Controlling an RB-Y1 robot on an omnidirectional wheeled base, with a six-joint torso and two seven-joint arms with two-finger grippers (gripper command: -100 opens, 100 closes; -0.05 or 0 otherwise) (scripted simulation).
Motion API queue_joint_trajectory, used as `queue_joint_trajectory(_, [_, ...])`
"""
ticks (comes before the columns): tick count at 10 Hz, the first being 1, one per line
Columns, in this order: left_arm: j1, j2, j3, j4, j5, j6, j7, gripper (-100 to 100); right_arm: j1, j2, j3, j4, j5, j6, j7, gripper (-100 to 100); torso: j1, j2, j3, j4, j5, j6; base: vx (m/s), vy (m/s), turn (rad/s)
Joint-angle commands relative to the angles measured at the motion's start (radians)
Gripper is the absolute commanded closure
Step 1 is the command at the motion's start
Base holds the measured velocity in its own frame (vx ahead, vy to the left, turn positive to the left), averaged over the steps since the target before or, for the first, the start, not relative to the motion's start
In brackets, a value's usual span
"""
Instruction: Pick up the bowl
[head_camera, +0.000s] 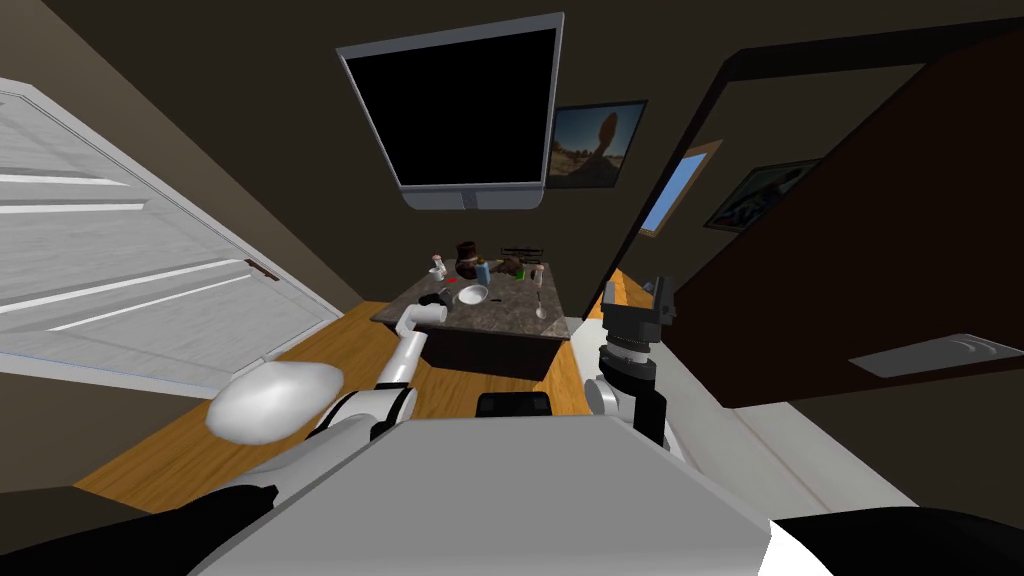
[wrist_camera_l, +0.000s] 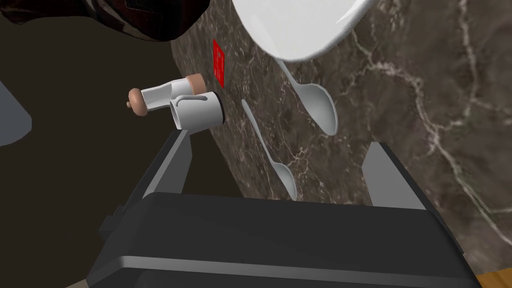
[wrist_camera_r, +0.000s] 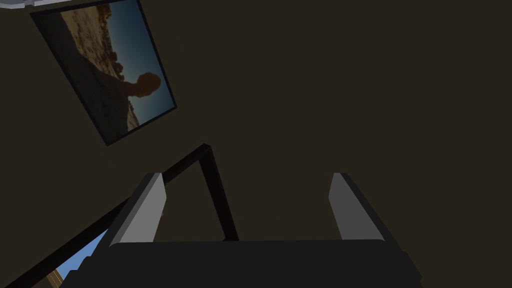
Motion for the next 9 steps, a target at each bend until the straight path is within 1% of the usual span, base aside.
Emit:
queue_joint_trajectory(1, [-0.021,0.006,0.005,0.037,0.005,0.035,-0.001,-100,0.000,0.000,0.000,0.000,0.000,0.000,0.000,0,0.000,0.000,0.000,0.000,0.000,0.000,0.020,-0.083,0.007])
queue_joint_trajectory(2, [-0.058,0.015,0.015,0.070,0.013,0.074,-0.002,-100,0.000,0.000,0.000,0.000,0.000,0.000,0.000,0,0.000,0.000,0.000,0.000,0.000,0.000,0.011,-0.097,0.012])
queue_joint_trajectory(3, [-0.058,0.015,0.015,0.085,0.013,0.081,-0.002,-100,0.000,0.000,0.000,0.000,0.000,0.000,0.000,0,0.000,0.001,0.000,0.000,0.000,0.000,0.018,-0.096,0.007])
queue_joint_trajectory(4, [-0.094,0.024,0.024,0.123,0.020,0.124,-0.003,-100,0.000,0.000,0.000,0.000,0.000,0.000,0.000,0,0.000,0.001,0.000,0.000,0.000,0.000,0.035,-0.104,0.016])
queue_joint_trajectory(5, [-0.094,0.024,0.024,0.130,0.020,0.124,-0.003,-100,0.000,0.000,0.000,0.000,0.000,0.000,0.000,0,-0.001,0.000,0.000,0.000,0.000,0.000,0.030,-0.082,0.015])
queue_joint_trajectory(6, [-0.127,0.033,0.033,0.170,0.026,0.165,-0.004,-100,0.000,0.000,0.000,0.000,0.000,0.000,0.000,0,0.000,0.000,0.000,0.000,0.000,0.000,0.035,-0.092,0.018])
queue_joint_trajectory(7, [-0.158,0.041,0.041,0.202,0.033,0.190,-0.005,-100,0.000,0.000,0.000,0.000,0.000,0.000,0.000,0,0.000,-0.001,0.000,0.000,0.000,0.000,0.051,-0.154,0.035])
queue_joint_trajectory(8, [-0.158,0.041,0.041,0.215,0.033,0.203,-0.005,-100,0.000,0.000,0.000,0.000,0.000,0.000,0.000,0,-0.003,-0.001,-0.001,0.000,-0.001,0.000,0.040,-0.116,0.024])
queue_joint_trajectory(9, [-0.188,0.050,0.050,0.254,0.039,0.236,-0.006,-100,0.000,0.000,0.000,0.000,0.000,0.000,0.000,0,-0.002,-0.001,-0.001,0.000,-0.001,0.000,0.022,-0.096,0.026])
